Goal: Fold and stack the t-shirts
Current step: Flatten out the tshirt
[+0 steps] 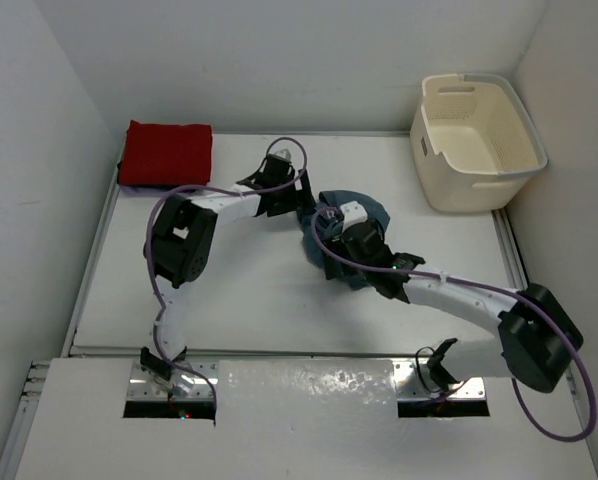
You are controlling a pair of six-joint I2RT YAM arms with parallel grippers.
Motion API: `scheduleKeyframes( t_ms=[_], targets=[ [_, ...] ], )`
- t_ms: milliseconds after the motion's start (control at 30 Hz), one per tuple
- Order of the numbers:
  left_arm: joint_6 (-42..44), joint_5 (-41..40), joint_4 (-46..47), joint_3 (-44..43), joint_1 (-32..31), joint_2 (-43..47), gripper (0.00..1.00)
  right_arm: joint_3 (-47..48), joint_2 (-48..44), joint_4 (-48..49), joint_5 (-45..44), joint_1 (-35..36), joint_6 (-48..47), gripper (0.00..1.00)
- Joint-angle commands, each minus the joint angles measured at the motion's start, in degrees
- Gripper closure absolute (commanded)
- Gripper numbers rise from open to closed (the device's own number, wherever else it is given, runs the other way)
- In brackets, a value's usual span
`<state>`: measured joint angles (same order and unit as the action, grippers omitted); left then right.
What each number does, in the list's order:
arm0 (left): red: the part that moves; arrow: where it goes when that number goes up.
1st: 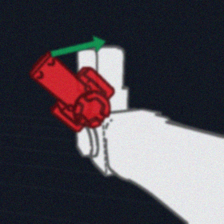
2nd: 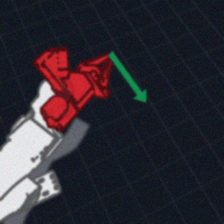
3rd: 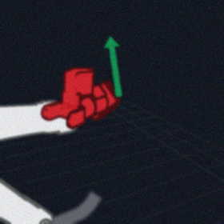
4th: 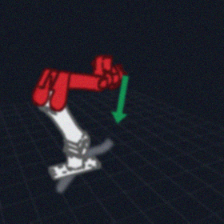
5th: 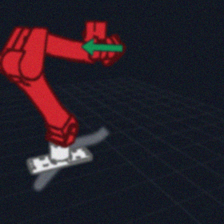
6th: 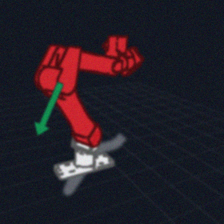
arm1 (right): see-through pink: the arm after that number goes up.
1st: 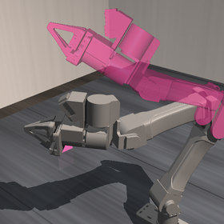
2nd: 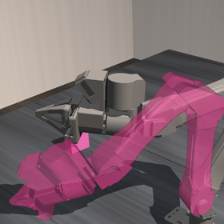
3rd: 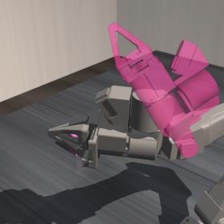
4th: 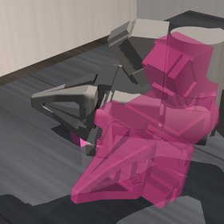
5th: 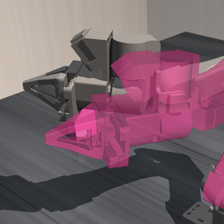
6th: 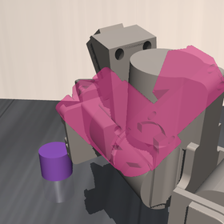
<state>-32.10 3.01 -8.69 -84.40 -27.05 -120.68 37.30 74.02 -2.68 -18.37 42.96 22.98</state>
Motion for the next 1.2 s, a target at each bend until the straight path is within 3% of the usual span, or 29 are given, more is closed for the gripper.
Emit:
scheduleKeyframes(
  t_ms=[0,100,200,267,300,333,367,400,433,500,533,733,833,900,1033,1167],
  targets=[
    [-2.53,0.15,1.74,-4.71,-0.64,-2.44,0.13,6.71,4.27,7.52,-7.80,0.90,2.15,0.01],
    [-2.80,-0.28,2.36,-6.91,-1.08,-5.16,0.17,8.49,8.40,8.47,-12.38,0.90,3.29,0.05],
    [-2.97,0.33,2.45,-8.67,-1.43,-7.45,0.31,11.03,11.84,8.04,-14.93,0.90,5.66,0.12],
    [-2.80,0.25,2.45,-9.37,-1.52,-8.34,0.50,12.62,15.09,9.18,-14.93,0.90,5.76,0.20],
    [-2.71,0.25,2.10,-9.55,-1.52,-8.95,0.57,13.32,16.23,9.36,-15.20,0.90,6.54,0.32],
    [-2.71,0.25,2.10,-9.64,-1.52,-9.13,0.76,15.41,18.59,7.96,-16.07,0.90,6.98,0.39],
    [-2.62,0.25,2.18,-9.73,-1.52,-9.13,0.86,16.48,19.92,6.99,-17.74,0.90,7.51,0.46],
    [-2.18,0.59,2.62,-9.56,-1.60,-8.96,0.96,17.80,20.98,6.03,-19.32,0.81,7.43,0.60],
    [-1.92,0.69,3.06,-9.21,-1.60,-8.69,1.00,19.90,22.47,4.36,-19.94,0.72,7.25,0.67],
    [-0.35,0.95,3.41,-8.59,-1.60,-6.86,1.00,20.79,22.75,3.56,-20.30,0.72,5.94,0.82],
    [0.10,0.51,3.41,-7.28,-1.69,-5.72,1.00,20.62,22.23,2.86,-21.35,0.72,5.93,1.00],
    [4.06,-7.65,2.89,4.21,-1.60,10.88,1.00,12.81,6.08,-0.57,-25.04,0.63,-3.44,1.00],
    [4.41,-16.67,0.88,11.77,-1.52,25.44,1.00,7.80,-11.19,-3.38,-30.64,0.55,-9.24,1.00],
    [4.24,-20.57,-0.62,14.86,-1.52,31.71,1.00,6.13,-17.82,-6.27,-33.56,-0.06,-11.98,1.00],
    [3.18,-30.31,-6.85,19.79,-1.52,50.39,1.00,7.17,-29.97,-9.71,-38.22,-0.86,-17.96,1.00],
    [3.70,-34.37,-8.63,20.41,-1.60,66.42,1.00,11.47,-37.09,-11.32,-42.18,-0.95,-18.93,1.00]
  ],
)
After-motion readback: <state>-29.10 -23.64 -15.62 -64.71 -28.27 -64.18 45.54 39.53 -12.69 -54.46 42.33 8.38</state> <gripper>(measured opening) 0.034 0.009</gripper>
